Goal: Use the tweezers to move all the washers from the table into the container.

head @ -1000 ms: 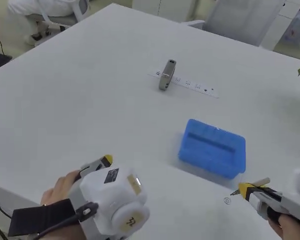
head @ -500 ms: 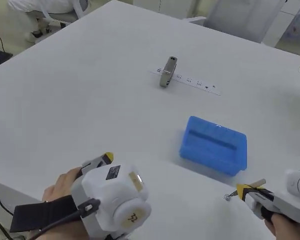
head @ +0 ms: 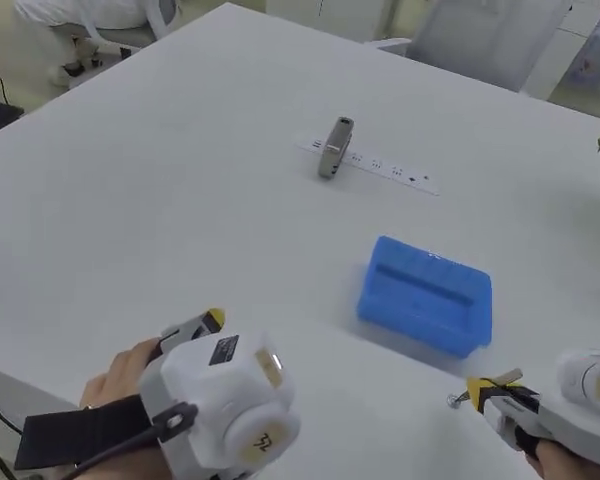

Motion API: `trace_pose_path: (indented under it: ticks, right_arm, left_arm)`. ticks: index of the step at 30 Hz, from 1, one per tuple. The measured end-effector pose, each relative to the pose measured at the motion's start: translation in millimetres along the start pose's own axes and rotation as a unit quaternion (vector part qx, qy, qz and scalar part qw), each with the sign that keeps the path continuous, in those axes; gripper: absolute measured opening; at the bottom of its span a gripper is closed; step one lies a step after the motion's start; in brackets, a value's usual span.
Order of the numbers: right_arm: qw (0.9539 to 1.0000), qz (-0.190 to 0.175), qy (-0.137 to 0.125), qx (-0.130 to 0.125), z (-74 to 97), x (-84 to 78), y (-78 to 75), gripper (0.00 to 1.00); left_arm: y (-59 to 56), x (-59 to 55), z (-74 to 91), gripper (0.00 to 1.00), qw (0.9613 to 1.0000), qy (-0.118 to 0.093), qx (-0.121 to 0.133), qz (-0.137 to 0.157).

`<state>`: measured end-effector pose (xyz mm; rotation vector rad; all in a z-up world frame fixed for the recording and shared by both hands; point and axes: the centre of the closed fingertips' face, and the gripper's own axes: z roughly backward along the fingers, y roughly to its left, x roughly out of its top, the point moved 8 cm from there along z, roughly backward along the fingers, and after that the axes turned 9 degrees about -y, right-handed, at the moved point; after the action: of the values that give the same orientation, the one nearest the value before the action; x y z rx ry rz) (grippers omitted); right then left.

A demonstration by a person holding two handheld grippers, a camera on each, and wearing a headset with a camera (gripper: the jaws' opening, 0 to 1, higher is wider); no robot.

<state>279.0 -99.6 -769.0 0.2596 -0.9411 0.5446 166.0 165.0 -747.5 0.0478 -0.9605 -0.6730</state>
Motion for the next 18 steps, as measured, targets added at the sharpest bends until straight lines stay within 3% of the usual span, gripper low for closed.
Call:
trace_pose_path:
  ticks: [3, 9, 18]
  right_arm:
    - [0.9998, 0.018, 0.001, 0.003, 6.0, -2.6, 2.0, 0.03]
    - [1.0, -0.002, 0.002, 0.0, 6.9, -4.3, -2.5, 0.03]
    - [1.0, -0.005, 0.007, 0.003, 1.2, -1.0, -4.6, 0.02]
  left_arm:
    - [-0.2, -0.3, 0.0, 0.86, 1.0, 0.001, 0.0, 0.0]
    - [0.4, -0.4, 0.4, 0.85, 1.0, 0.0, 0.002, 0.001]
    - [0.8, -1.1, 0.3, 0.85, 1.0, 0.004, 0.003, 0.001]
